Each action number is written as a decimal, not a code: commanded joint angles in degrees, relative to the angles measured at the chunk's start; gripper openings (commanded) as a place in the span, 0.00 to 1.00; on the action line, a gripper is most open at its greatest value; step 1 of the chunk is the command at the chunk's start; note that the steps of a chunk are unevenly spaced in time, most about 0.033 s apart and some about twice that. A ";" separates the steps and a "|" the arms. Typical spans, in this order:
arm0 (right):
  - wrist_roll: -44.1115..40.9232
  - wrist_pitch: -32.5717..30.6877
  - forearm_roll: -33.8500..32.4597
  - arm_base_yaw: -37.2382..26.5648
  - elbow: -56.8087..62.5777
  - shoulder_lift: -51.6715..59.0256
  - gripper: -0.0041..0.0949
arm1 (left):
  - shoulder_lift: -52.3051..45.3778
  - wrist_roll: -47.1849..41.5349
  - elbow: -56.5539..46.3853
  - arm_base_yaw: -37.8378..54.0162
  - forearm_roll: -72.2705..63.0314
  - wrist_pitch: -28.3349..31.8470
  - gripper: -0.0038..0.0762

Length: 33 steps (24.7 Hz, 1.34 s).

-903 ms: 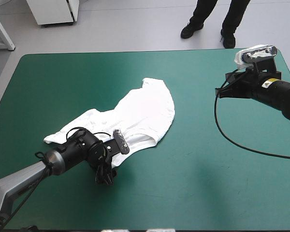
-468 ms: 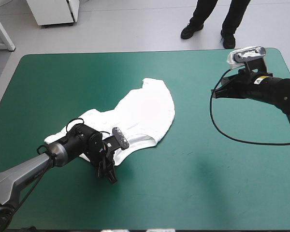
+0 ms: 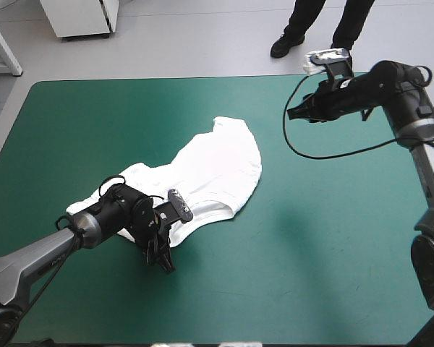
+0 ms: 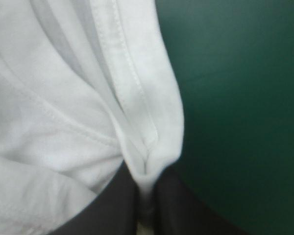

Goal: Fold the cloth

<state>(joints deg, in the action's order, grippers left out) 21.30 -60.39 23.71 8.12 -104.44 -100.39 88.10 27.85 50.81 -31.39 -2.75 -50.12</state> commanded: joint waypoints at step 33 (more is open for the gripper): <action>-4.59 5.77 -5.88 14.45 -16.29 -31.70 0.03 | 1.17 -1.13 -0.13 -0.30 -5.78 2.98 0.04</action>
<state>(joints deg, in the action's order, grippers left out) 17.55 -52.28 18.49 22.30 -120.15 -133.85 88.32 27.08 51.03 -31.28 -3.51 -50.25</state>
